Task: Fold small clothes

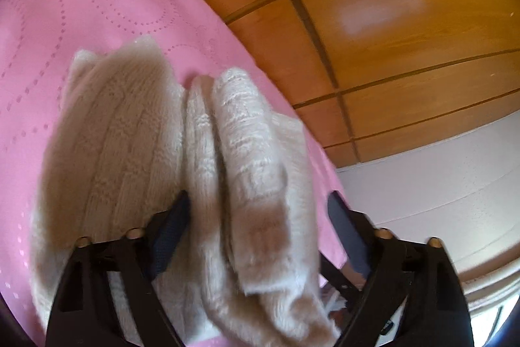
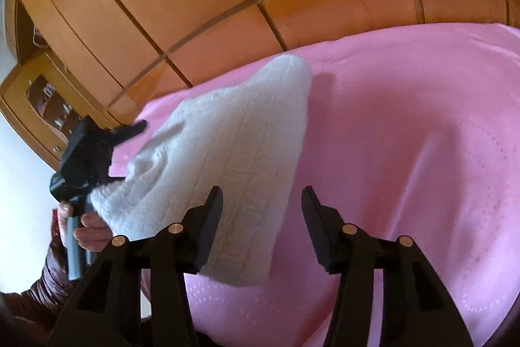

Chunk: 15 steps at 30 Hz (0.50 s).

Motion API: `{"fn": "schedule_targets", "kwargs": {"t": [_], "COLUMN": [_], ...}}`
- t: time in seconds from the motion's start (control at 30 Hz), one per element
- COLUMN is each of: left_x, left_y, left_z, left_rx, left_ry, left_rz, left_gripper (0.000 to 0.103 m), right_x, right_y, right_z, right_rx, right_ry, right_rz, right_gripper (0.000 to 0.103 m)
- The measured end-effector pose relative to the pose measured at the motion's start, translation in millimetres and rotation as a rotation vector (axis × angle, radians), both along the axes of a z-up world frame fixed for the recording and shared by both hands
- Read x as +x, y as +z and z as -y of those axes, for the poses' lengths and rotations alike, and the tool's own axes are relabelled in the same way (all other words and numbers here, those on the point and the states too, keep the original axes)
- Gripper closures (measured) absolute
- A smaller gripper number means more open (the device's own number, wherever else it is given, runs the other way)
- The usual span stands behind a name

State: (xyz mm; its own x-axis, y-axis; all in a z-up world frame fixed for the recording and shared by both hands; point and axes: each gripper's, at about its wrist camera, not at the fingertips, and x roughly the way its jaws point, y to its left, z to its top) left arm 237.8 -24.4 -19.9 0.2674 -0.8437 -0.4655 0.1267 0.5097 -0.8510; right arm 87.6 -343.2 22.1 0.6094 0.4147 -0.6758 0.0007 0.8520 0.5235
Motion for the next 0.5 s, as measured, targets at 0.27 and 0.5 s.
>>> {"fn": "schedule_targets", "kwargs": {"t": [0.27,0.5], "left_x": [-14.8,-31.1], "left_y": [37.1,65.4], "left_z": [21.6,-7.2], "left_rx": [0.194,0.363], "left_ry": [0.036,0.09], "left_rz": [0.204,0.365], "left_gripper": [0.084,0.084], "right_x": [4.2,15.0], "right_y": [5.2,7.8], "right_z": [-40.1,-93.9], "right_rx": [-0.041,-0.13], "right_ry": [0.078,0.174], "right_rz": [0.022,0.066], "right_gripper": [0.052,0.051]}}
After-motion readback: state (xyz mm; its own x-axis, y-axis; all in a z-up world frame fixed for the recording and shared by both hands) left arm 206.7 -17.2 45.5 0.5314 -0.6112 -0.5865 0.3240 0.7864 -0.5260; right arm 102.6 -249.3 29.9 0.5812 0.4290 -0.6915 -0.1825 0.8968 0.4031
